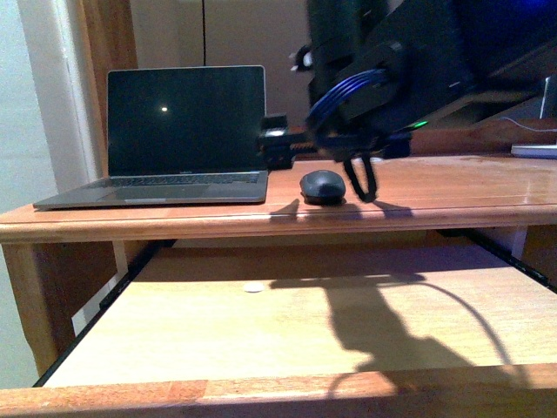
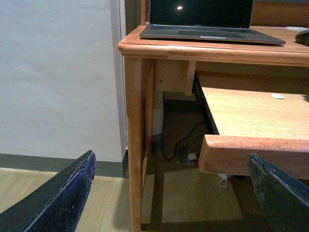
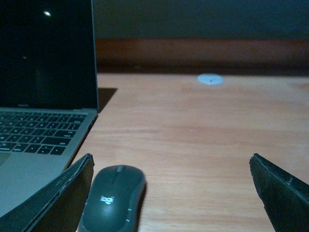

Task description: Place mouse

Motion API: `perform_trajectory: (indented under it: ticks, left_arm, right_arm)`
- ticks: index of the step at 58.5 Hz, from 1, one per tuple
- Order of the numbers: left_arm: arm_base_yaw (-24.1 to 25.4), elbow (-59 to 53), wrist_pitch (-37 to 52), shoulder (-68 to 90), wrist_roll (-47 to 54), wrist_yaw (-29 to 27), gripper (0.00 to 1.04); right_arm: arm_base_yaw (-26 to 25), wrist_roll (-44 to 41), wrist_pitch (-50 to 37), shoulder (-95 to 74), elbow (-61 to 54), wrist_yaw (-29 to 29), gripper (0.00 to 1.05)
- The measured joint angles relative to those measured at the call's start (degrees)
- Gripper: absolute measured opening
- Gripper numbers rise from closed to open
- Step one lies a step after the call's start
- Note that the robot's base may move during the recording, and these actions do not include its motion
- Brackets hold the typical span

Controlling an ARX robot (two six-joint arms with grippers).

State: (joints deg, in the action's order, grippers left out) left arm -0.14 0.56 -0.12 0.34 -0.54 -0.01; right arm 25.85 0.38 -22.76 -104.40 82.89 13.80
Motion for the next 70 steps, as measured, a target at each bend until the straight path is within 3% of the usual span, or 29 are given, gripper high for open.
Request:
perform_trajectory:
  ticks: [8, 21, 25, 32, 45, 57, 70]
  left_arm:
    - [0.0, 0.0, 0.0, 0.0, 0.0, 0.0, 0.97]
    - [0.0, 0.0, 0.0, 0.0, 0.0, 0.0, 0.97]
    - [0.0, 0.0, 0.0, 0.0, 0.0, 0.0, 0.97]
    - [0.0, 0.0, 0.0, 0.0, 0.0, 0.0, 0.97]
    - [0.0, 0.0, 0.0, 0.0, 0.0, 0.0, 0.97]
    - [0.0, 0.0, 0.0, 0.0, 0.0, 0.0, 0.97]
    - [0.0, 0.0, 0.0, 0.0, 0.0, 0.0, 0.97]
  right_arm:
    - [-6.7, -0.4, -8.9, 10.7, -16.8, -10.4, 0.97]
    - [-17.7, 0.1, -16.1, 21.8, -39.6, -26.1, 0.97]
    - [-22.4, 0.5, -18.3, 27.2, -47.2, -33.6, 0.97]
    - [-30.3, 0.9, -19.5, 35.0, -57.3, -47.3, 0.97]
    - [-37.6, -5.1, -17.7, 37.3, -67.4, -60.2, 0.97]
    - [-38.1, -9.9, -17.2, 37.6, -72.0, -64.3, 0.97]
    - [-30.5, -11.8, -25.0, 30.5, -73.6, -57.5, 0.97]
